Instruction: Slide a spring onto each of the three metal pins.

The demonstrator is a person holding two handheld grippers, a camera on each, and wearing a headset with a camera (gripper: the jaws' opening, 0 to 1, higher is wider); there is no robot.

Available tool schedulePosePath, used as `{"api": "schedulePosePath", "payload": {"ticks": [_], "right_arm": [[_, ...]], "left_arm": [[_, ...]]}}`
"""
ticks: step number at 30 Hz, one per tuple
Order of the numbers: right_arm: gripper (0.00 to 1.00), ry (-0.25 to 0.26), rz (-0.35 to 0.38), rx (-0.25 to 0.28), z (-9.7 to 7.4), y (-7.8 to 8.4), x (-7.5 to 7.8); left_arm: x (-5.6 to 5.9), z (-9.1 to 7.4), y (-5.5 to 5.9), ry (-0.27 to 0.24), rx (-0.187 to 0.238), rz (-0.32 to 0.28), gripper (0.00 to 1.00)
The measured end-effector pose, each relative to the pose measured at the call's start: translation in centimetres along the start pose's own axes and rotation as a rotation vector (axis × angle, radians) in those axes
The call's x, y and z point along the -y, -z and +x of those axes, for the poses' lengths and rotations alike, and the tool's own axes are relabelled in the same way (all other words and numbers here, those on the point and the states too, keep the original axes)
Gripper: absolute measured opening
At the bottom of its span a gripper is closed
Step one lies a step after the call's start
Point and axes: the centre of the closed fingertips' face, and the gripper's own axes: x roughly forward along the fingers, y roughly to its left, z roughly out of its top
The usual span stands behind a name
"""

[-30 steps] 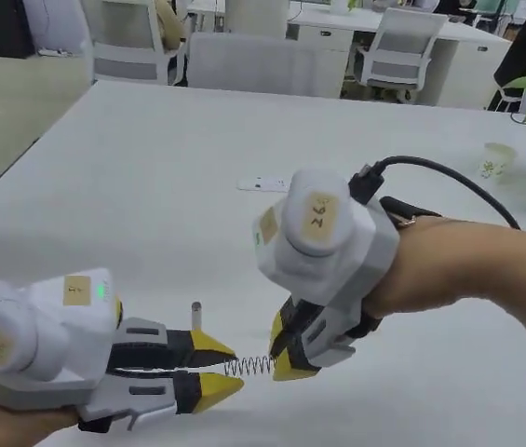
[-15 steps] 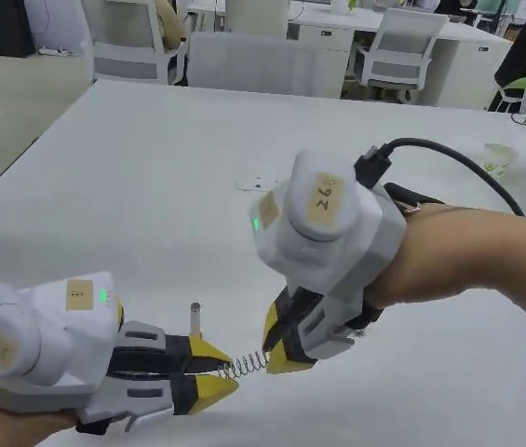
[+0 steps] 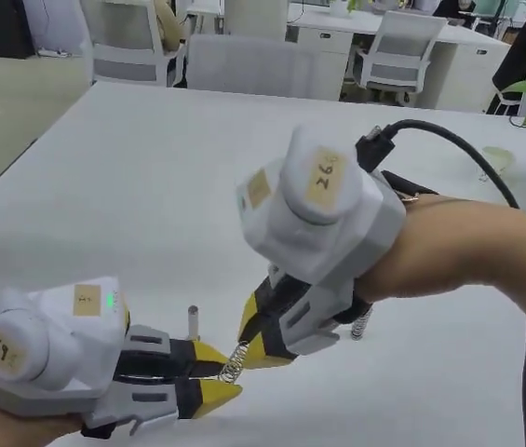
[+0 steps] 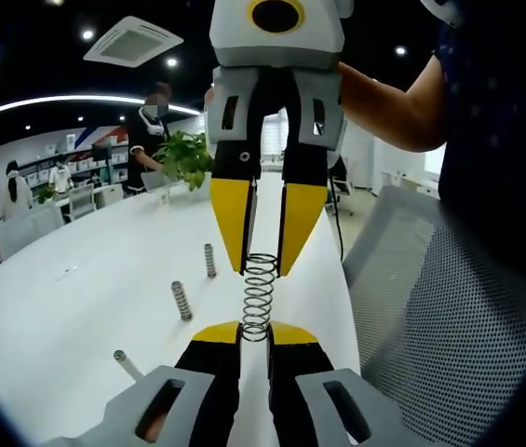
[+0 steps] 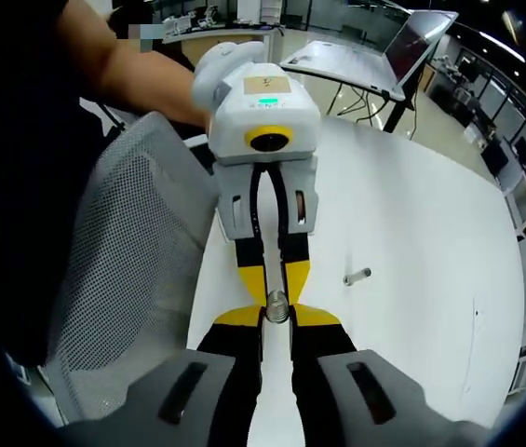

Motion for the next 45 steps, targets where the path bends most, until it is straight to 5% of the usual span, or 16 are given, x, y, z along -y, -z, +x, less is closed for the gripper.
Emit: {"api": "schedulePosePath", "payload": {"ticks": [15,29,45], "right_arm": [[0.09,-0.007,0.006,0.008,0.8,-0.4,0.3],[0.09,-0.02,0.009,0.015,1.4,-0.5,0.2],[0.09,-0.024,0.01,0.004,1.4,-0.5,0.3]], "left_arm": [[-0.3,-0.4,-0.3,-0.014,0.033,-0.021,0.02],[-0.2,-1.1,-1.9,-0.008,0.113,-0.041,0.02],[-0.2,-1.0,-1.9,-0.02,0.114,-0.041,0.04]]}}
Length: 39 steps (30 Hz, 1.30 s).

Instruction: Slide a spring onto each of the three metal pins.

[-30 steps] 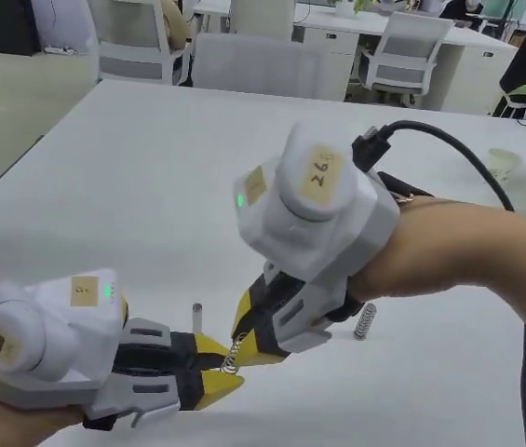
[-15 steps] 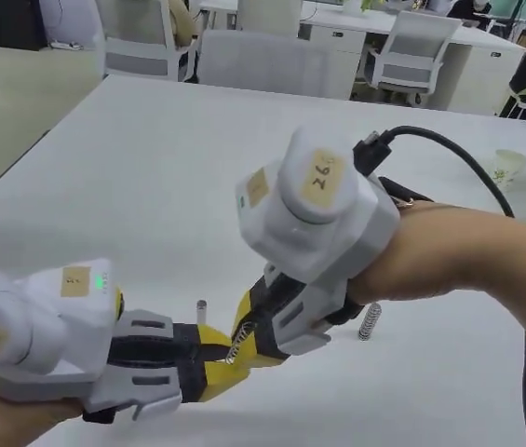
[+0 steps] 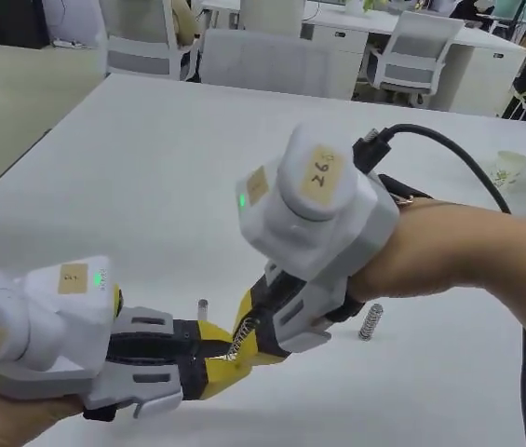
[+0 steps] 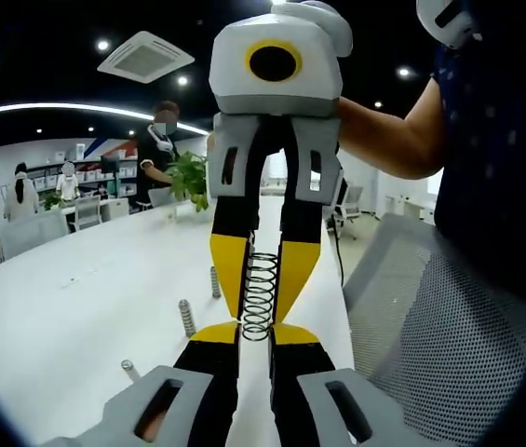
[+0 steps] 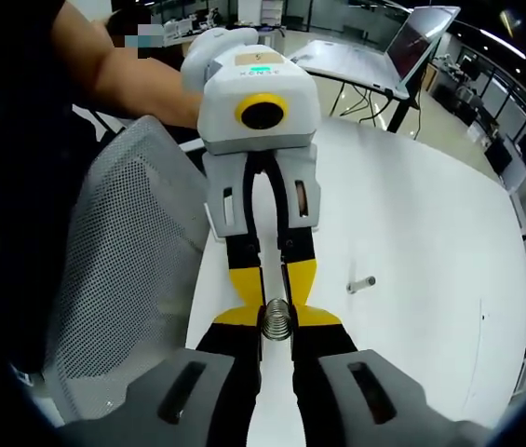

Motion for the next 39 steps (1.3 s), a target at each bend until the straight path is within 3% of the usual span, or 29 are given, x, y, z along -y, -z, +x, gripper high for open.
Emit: {"api": "schedulePosePath", "payload": {"ticks": [18,39], "right_arm": [[0.09,0.021,0.001,-0.02,-0.2,0.6,0.8],[0.09,0.04,-0.006,-0.037,-0.3,0.8,2.7]], "left_arm": [[-1.0,-1.5,1.4,-0.063,-0.018,-0.095,0.28],[-2.4,-4.4,3.5,-0.184,-0.03,-0.199,0.52]]}}
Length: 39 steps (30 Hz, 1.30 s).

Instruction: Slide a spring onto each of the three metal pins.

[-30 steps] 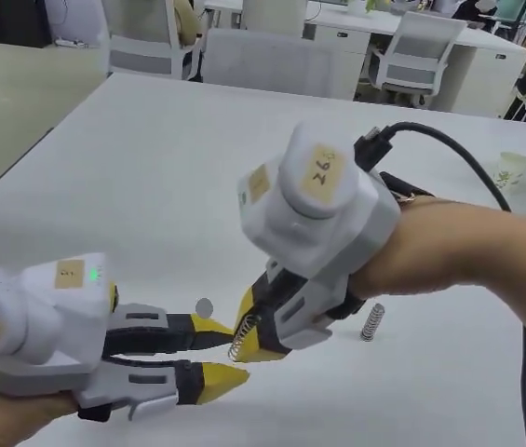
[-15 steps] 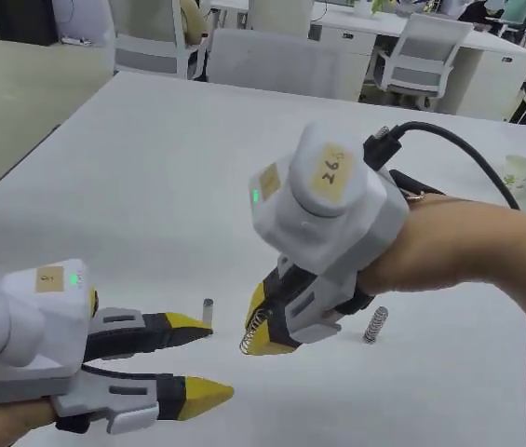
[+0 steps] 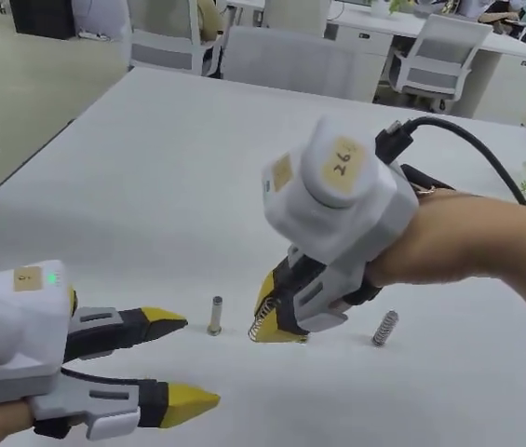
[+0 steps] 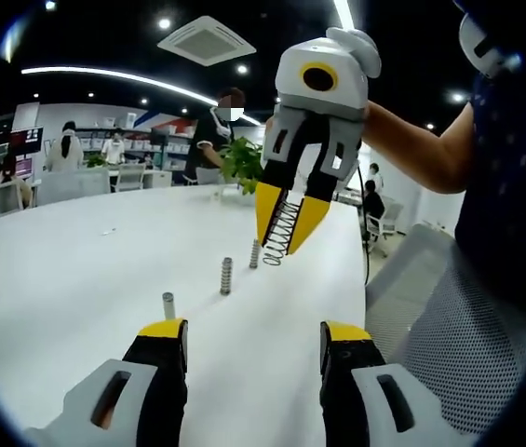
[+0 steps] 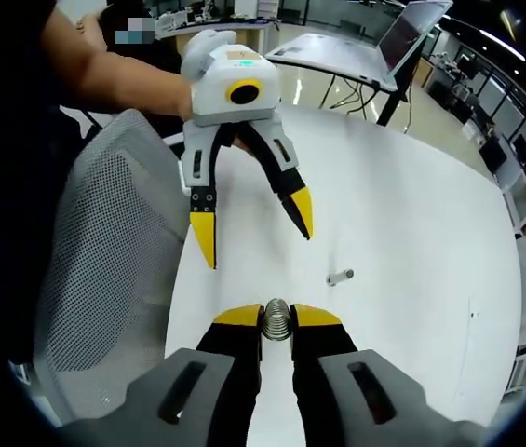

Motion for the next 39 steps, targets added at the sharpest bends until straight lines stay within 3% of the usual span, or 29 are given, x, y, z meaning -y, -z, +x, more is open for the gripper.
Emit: {"api": "schedulePosePath", "payload": {"ticks": [17,24,34,39], "right_arm": [[0.09,0.025,-0.02,-0.023,0.8,-0.5,3.2],[0.09,0.043,-0.022,-0.044,1.6,-0.5,4.8],[0.09,0.042,-0.002,-0.048,3.4,-0.8,6.7],[0.09,0.034,0.005,-0.06,4.4,-0.8,6.9]], "left_arm": [[-0.7,-1.1,1.2,-0.063,-0.018,-0.007,0.61],[-0.5,-1.2,2.2,-0.075,-0.072,0.039,0.63],[-0.8,-1.4,2.2,-0.085,-0.082,0.063,0.63],[-0.8,-1.3,2.2,-0.087,-0.092,0.083,0.63]]}}
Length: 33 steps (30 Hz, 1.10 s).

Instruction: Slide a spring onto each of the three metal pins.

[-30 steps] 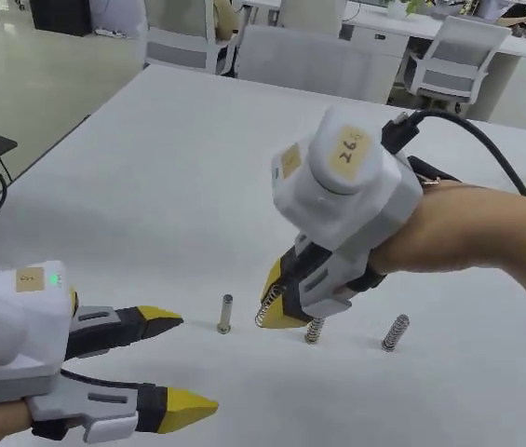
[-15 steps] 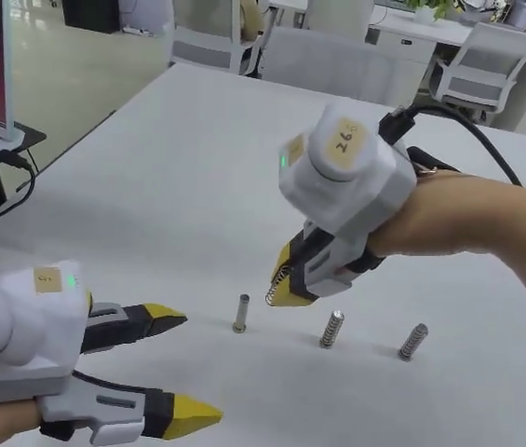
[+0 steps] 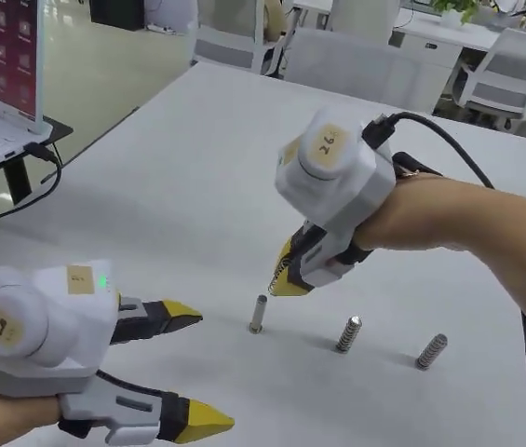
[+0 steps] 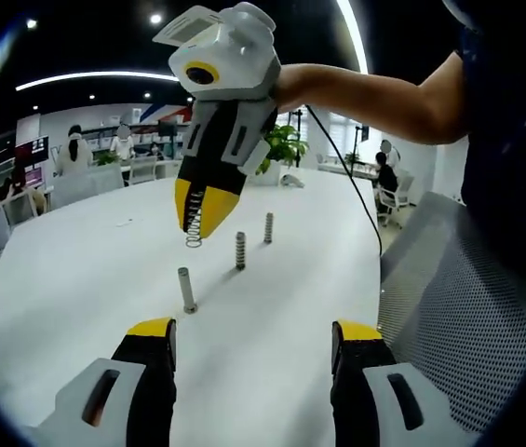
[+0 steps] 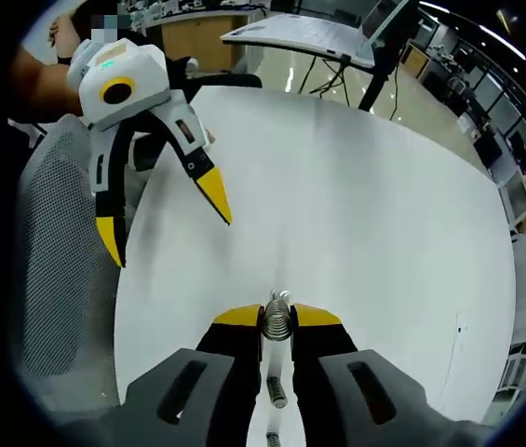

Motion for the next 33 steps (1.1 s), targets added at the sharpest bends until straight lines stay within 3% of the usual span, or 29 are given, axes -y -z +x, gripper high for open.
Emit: {"api": "schedulePosePath", "payload": {"ticks": [18,33], "right_arm": [[0.09,-0.039,0.016,-0.02,2.9,0.3,0.9],[0.09,-0.054,0.011,-0.086,5.1,1.4,0.7]], "left_arm": [[-0.4,-0.2,0.4,-0.015,0.007,-0.013,0.61],[-0.5,-0.2,0.6,-0.005,0.014,-0.026,0.59]]}}
